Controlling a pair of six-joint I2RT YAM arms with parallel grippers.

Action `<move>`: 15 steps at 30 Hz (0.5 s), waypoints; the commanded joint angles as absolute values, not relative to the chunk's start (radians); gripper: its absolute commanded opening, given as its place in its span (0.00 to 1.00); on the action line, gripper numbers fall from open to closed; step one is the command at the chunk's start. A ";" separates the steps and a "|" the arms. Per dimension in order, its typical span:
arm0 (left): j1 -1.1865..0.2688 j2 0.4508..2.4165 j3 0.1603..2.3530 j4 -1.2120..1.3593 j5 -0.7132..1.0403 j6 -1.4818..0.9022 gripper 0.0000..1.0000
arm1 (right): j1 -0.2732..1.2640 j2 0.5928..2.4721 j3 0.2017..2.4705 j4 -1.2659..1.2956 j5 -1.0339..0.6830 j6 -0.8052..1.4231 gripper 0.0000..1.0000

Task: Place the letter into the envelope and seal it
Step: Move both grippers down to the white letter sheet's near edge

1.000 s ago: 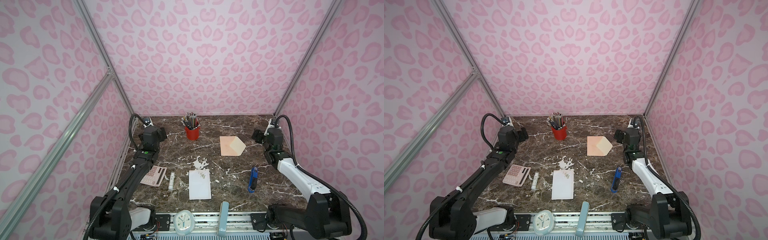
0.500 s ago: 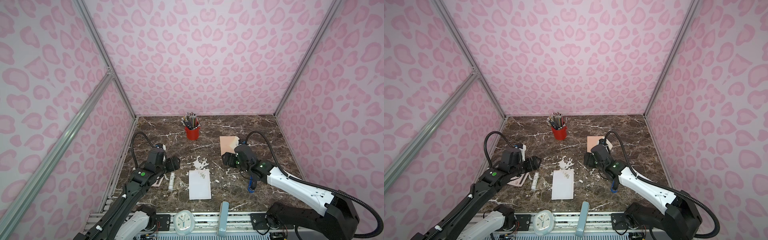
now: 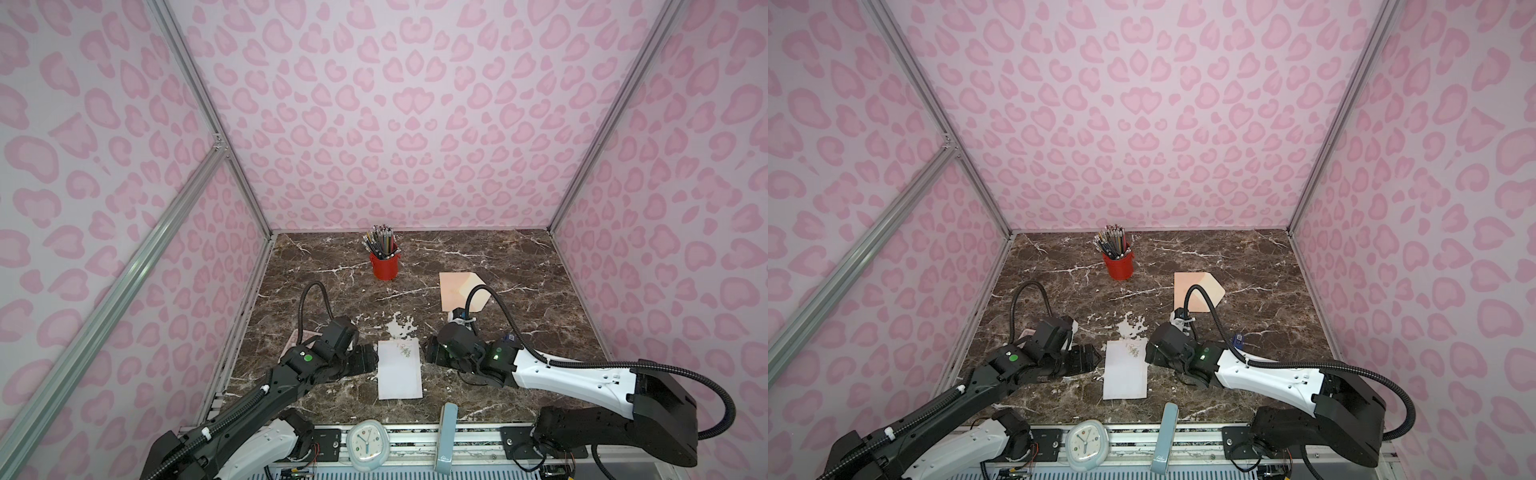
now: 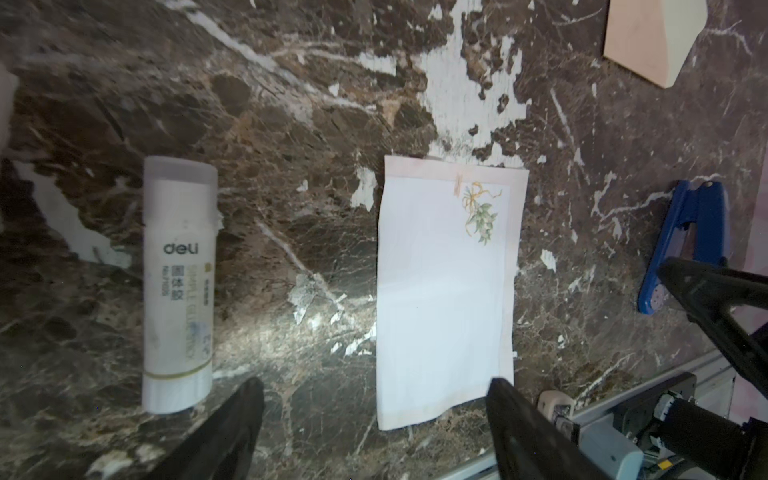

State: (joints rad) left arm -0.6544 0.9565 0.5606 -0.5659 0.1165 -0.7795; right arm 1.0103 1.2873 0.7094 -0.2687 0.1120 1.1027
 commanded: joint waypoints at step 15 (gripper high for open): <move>-0.804 1.065 0.469 -0.376 0.146 -0.914 0.87 | 1.145 1.347 0.708 -0.199 0.053 1.298 0.71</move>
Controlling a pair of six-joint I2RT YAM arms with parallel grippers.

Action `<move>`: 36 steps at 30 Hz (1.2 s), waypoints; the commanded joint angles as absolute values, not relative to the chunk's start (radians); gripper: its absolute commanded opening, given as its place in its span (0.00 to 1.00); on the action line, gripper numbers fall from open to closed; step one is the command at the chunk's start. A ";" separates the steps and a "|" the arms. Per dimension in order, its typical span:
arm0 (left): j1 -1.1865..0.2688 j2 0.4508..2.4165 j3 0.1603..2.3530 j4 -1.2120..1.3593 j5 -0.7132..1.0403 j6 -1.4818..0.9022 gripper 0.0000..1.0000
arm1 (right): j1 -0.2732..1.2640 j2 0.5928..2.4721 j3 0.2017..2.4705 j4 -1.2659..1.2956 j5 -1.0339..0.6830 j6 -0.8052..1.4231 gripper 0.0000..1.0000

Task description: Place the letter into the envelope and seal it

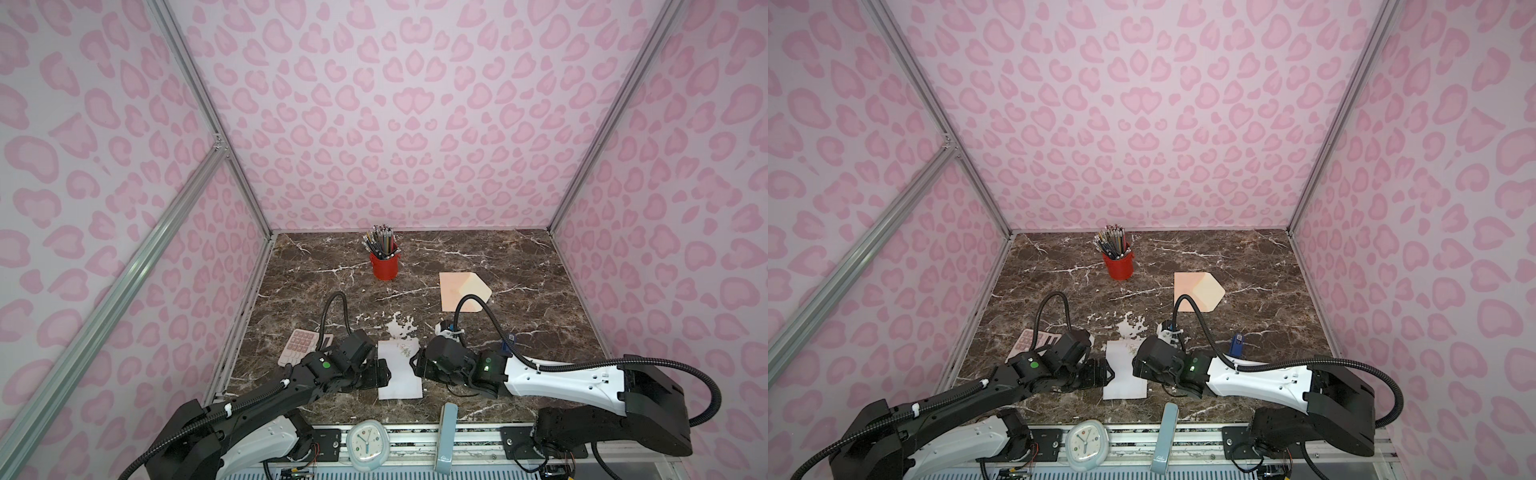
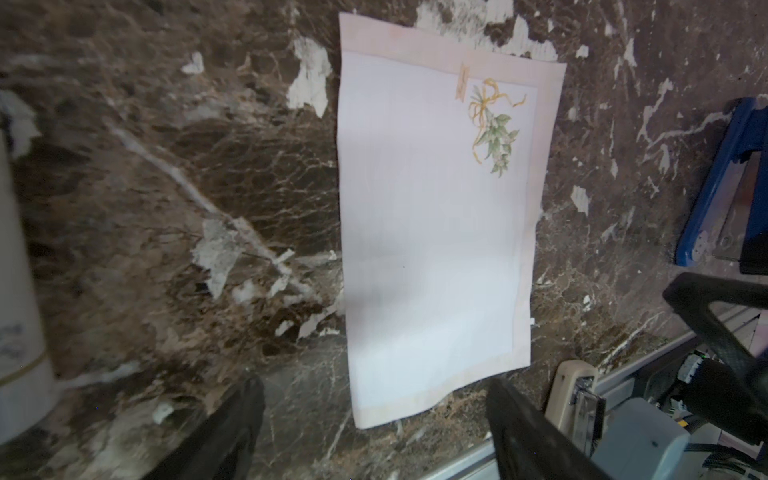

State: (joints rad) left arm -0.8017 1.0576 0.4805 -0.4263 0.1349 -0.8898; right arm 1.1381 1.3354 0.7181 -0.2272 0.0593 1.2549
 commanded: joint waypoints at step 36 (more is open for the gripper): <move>-0.807 1.144 0.409 -0.247 0.195 -0.900 0.84 | 1.083 1.434 0.647 -0.135 -0.163 1.435 0.54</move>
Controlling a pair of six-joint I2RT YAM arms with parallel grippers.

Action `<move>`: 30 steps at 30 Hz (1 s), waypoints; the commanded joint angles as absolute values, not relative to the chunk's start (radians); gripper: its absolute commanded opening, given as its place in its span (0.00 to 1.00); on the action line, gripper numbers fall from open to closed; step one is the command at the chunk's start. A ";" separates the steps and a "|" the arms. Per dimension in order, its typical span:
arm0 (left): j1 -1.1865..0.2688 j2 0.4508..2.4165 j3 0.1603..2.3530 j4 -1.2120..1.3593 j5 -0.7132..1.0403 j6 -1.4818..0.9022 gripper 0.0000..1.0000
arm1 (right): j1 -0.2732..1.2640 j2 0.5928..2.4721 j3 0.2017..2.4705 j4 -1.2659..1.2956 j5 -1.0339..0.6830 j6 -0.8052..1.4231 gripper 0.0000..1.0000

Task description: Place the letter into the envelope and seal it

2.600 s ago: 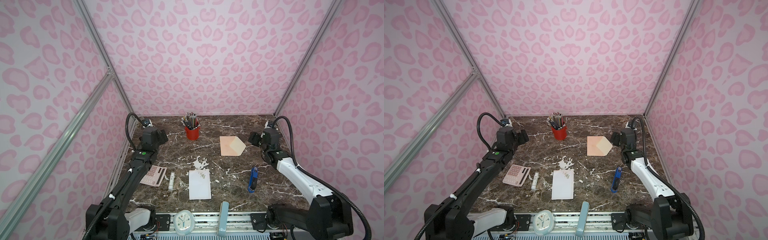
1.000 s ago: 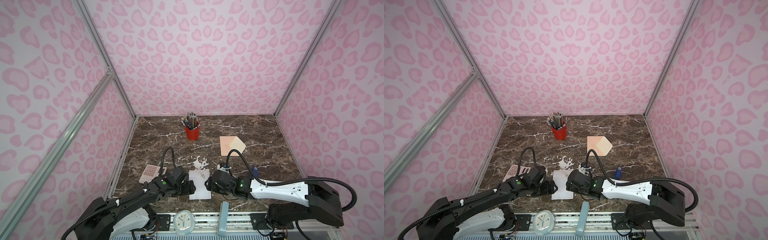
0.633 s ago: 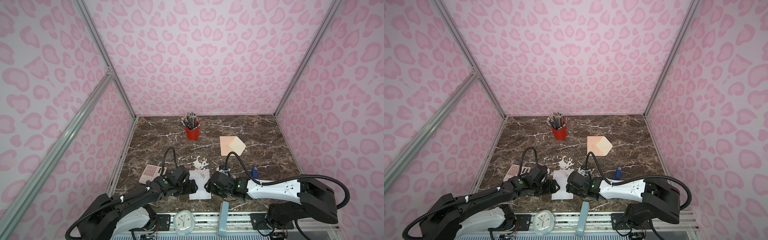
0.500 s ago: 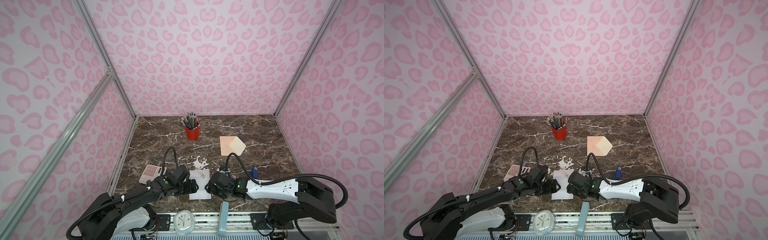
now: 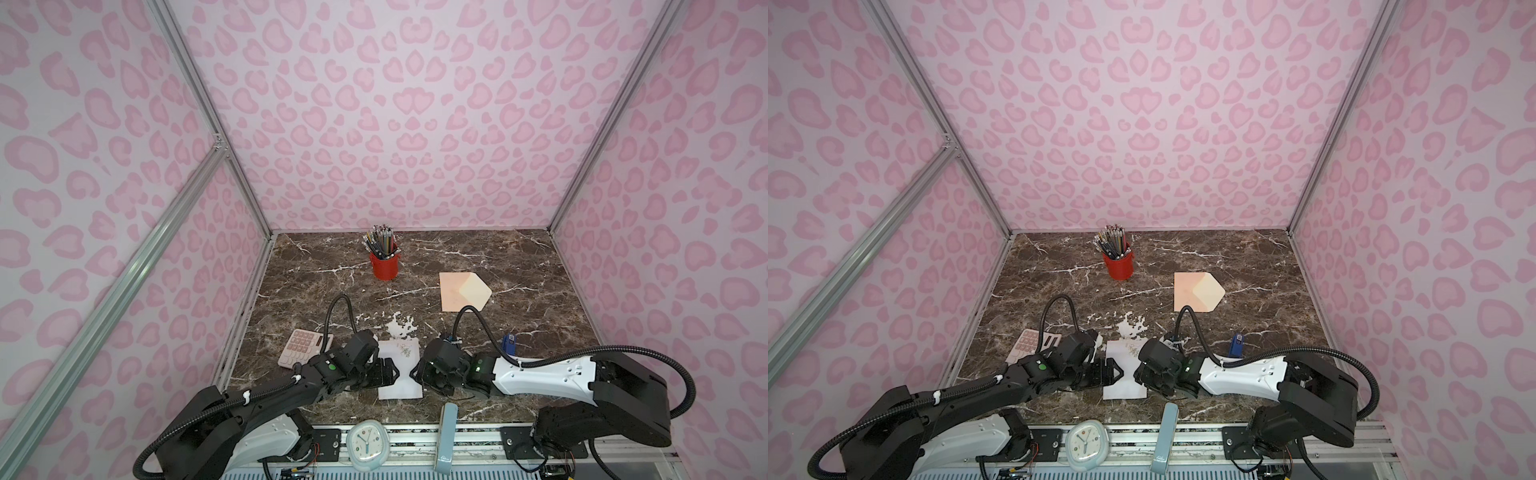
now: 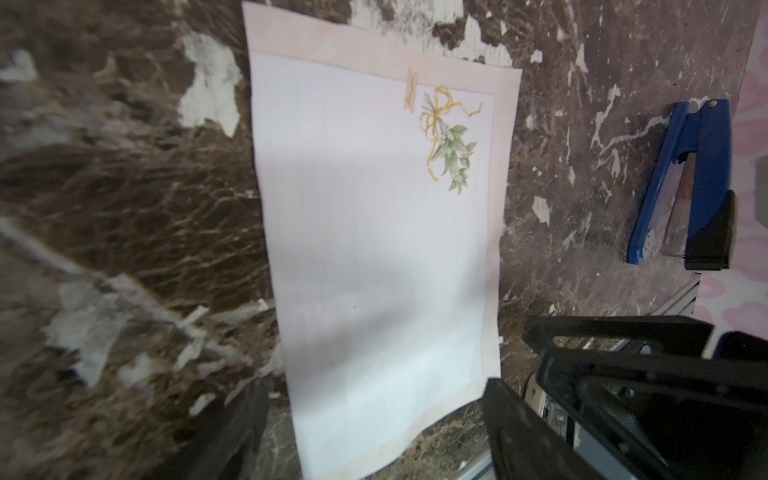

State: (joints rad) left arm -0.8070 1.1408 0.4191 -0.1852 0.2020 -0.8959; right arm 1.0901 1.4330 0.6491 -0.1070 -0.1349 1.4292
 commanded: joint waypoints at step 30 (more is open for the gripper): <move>-0.838 1.278 0.438 -0.111 0.256 -0.949 0.82 | 0.951 1.414 0.631 -0.240 -0.300 1.279 0.52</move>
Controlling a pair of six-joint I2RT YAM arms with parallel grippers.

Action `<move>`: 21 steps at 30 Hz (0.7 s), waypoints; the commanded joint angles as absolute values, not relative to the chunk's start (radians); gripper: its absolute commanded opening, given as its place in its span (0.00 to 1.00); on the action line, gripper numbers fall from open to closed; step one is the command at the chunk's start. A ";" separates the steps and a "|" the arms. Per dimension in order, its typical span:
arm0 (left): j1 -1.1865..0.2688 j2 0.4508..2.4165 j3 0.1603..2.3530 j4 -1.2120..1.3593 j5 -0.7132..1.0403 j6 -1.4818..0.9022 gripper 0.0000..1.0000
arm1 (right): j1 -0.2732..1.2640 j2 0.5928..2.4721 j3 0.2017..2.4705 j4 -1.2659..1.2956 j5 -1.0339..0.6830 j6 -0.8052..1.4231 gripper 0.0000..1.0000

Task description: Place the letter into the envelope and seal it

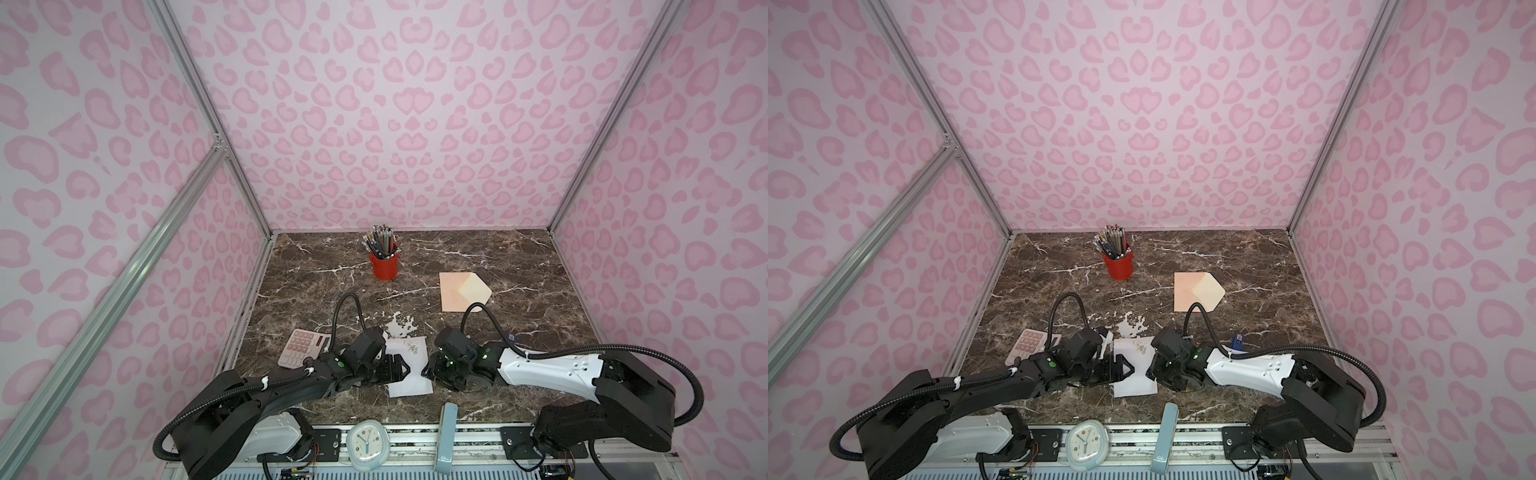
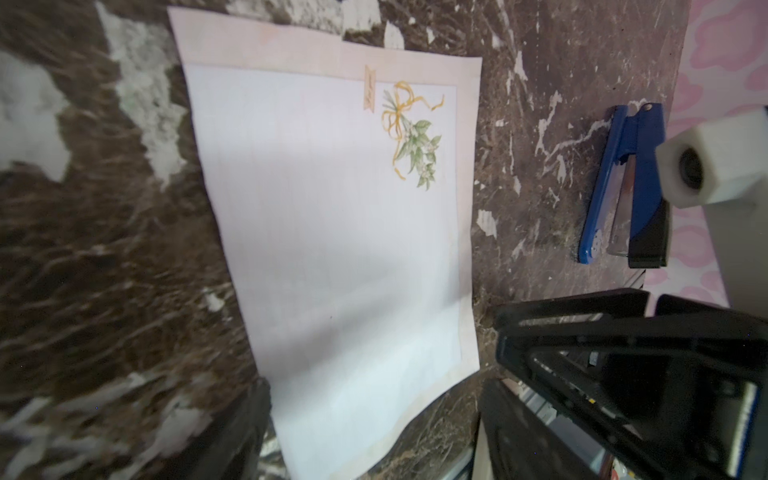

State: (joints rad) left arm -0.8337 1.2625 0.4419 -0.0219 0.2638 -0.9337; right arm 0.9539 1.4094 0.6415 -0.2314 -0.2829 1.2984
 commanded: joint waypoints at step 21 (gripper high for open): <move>-0.841 1.266 0.430 -0.132 0.242 -0.936 0.82 | 0.950 1.426 0.628 -0.198 -0.329 1.278 0.38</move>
State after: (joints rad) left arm -0.8398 1.2659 0.4393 -0.0040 0.2646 -0.9398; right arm 0.9508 1.4315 0.6308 -0.1993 -0.3401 1.2793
